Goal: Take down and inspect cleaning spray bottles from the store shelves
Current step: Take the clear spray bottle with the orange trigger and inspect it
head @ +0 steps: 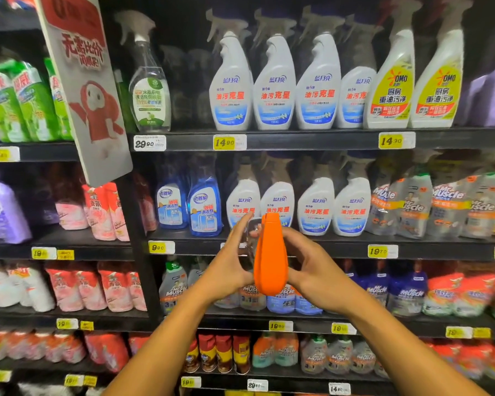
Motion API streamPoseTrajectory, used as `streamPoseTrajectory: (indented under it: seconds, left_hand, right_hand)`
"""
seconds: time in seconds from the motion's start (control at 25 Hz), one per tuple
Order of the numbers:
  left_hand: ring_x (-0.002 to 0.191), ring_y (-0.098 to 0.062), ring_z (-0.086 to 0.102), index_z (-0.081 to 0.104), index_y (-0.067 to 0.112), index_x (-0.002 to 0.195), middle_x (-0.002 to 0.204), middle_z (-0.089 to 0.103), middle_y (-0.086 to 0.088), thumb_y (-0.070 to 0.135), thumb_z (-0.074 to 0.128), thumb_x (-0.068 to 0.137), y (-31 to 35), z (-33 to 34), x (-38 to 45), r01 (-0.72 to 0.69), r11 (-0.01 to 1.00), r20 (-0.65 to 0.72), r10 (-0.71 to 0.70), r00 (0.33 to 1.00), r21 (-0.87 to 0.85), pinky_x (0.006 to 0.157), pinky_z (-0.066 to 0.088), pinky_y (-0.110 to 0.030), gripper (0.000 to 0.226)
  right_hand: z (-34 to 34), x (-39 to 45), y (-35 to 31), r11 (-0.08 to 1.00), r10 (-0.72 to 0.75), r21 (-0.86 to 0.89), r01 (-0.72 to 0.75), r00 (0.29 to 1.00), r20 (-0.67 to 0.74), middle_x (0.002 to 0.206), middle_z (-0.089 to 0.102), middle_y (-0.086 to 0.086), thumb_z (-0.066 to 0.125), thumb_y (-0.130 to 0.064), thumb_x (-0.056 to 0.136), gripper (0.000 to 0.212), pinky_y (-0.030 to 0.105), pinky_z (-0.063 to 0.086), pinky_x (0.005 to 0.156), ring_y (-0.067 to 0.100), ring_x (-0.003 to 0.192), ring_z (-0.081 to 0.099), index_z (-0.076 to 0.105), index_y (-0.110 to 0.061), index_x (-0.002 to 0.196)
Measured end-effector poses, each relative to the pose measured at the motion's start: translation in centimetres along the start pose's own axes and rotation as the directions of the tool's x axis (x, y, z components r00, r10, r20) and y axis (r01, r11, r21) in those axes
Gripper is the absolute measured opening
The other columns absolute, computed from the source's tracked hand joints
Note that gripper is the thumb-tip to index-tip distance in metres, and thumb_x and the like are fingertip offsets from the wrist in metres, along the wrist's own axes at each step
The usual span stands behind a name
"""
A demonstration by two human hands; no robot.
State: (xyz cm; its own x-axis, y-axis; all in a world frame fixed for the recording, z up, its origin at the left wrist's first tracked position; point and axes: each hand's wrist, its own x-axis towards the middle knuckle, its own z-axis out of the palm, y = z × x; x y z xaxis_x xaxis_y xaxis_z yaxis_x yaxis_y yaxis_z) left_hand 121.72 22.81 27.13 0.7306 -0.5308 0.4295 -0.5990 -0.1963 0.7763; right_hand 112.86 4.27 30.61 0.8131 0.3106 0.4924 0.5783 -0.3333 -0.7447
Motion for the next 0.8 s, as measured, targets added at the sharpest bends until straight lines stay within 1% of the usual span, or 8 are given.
streamPoseTrajectory:
  seconds: [0.2,0.28,0.32,0.4,0.52,0.6,0.68,0.8]
  left_hand:
    - [0.123,0.006,0.051,0.028,0.034,0.148,0.14,0.051,0.015,0.034,0.088,0.067,-0.3,0.7,-0.7,0.035,0.999,0.038,-0.034,0.999,-0.038,0.091,0.046,-0.01,0.1]
    - [0.128,0.011,0.044,0.023,0.051,0.146,0.14,0.044,0.033,0.039,0.087,0.068,0.0,1.2,-1.4,0.045,0.998,0.095,-0.041,0.995,-0.032,0.1,0.042,-0.012,0.102]
    - [0.131,0.008,0.042,0.019,0.054,0.146,0.143,0.042,0.033,0.043,0.086,0.069,0.0,1.6,-1.9,0.061,0.996,0.132,-0.051,0.99,-0.071,0.107,0.04,-0.021,0.103]
    - [0.134,-0.005,0.045,0.018,0.043,0.151,0.147,0.045,0.02,0.046,0.083,0.072,0.2,2.8,-3.3,0.101,0.964,0.173,-0.059,0.983,-0.245,0.11,0.04,-0.035,0.102]
    - [0.127,-0.013,0.055,0.032,0.027,0.147,0.138,0.058,0.008,0.036,0.083,0.074,1.4,3.9,-4.3,0.131,0.883,0.112,-0.09,0.99,-0.451,0.096,0.049,-0.023,0.09]
    - [0.12,-0.015,0.061,0.047,0.025,0.136,0.129,0.066,0.005,0.034,0.084,0.07,2.6,3.9,-4.2,0.148,0.848,0.076,-0.127,0.989,-0.509,0.091,0.05,-0.021,0.076]
    - [0.117,-0.019,0.063,0.052,0.016,0.13,0.124,0.069,-0.003,0.037,0.089,0.063,3.2,3.2,-4.0,0.167,0.778,0.065,-0.16,0.985,-0.606,0.091,0.051,-0.024,0.08]
    - [0.118,-0.025,0.062,0.048,0.006,0.134,0.128,0.066,-0.011,0.038,0.089,0.063,3.7,1.9,-3.8,0.177,0.657,0.133,-0.116,0.984,-0.733,0.093,0.052,-0.03,0.088]
  right_hand:
    - [-0.2,0.4,-0.7,0.999,-0.026,0.04,0.028,0.999,-0.033,0.136,0.059,-0.018,0.074,-0.022,0.088,0.055,0.03,0.043,0.108,0.006,0.13,0.052,0.052,-0.035,0.137]
    - [-0.7,1.0,-1.2,0.993,-0.01,0.116,0.02,0.996,-0.085,0.129,0.066,-0.013,0.075,-0.018,0.086,0.048,0.03,0.047,0.104,0.009,0.123,0.059,0.059,-0.029,0.13]
    - [-0.9,1.3,-1.5,0.986,-0.004,0.167,0.025,0.992,-0.124,0.123,0.07,-0.008,0.077,-0.016,0.083,0.044,0.03,0.05,0.101,0.011,0.118,0.063,0.063,-0.024,0.124]
    - [-1.1,1.9,-2.1,0.961,0.05,0.276,0.014,0.973,-0.225,0.109,0.075,0.002,0.082,-0.02,0.074,0.039,0.03,0.055,0.089,0.014,0.103,0.07,0.07,-0.018,0.11]
    - [-1.1,2.8,-3.1,0.941,0.137,0.338,-0.003,0.918,-0.373,0.089,0.076,0.0,0.083,-0.032,0.06,0.049,0.021,0.055,0.07,0.009,0.08,0.072,0.069,-0.011,0.102]
    - [-1.1,3.3,-3.6,0.954,0.161,0.298,-0.025,0.883,-0.441,0.086,0.075,0.0,0.085,-0.04,0.055,0.058,0.02,0.056,0.068,0.01,0.078,0.072,0.066,-0.011,0.101]
    - [-1.1,3.7,-4.1,0.962,0.161,0.271,-0.037,0.876,-0.454,0.089,0.074,0.001,0.084,-0.043,0.055,0.057,0.022,0.057,0.07,0.01,0.079,0.072,0.064,-0.013,0.099]
    - [-1.4,3.8,-4.2,0.956,0.153,0.289,-0.049,0.926,-0.346,0.1,0.076,0.006,0.08,-0.043,0.065,0.047,0.026,0.058,0.077,0.016,0.091,0.072,0.067,-0.016,0.102]
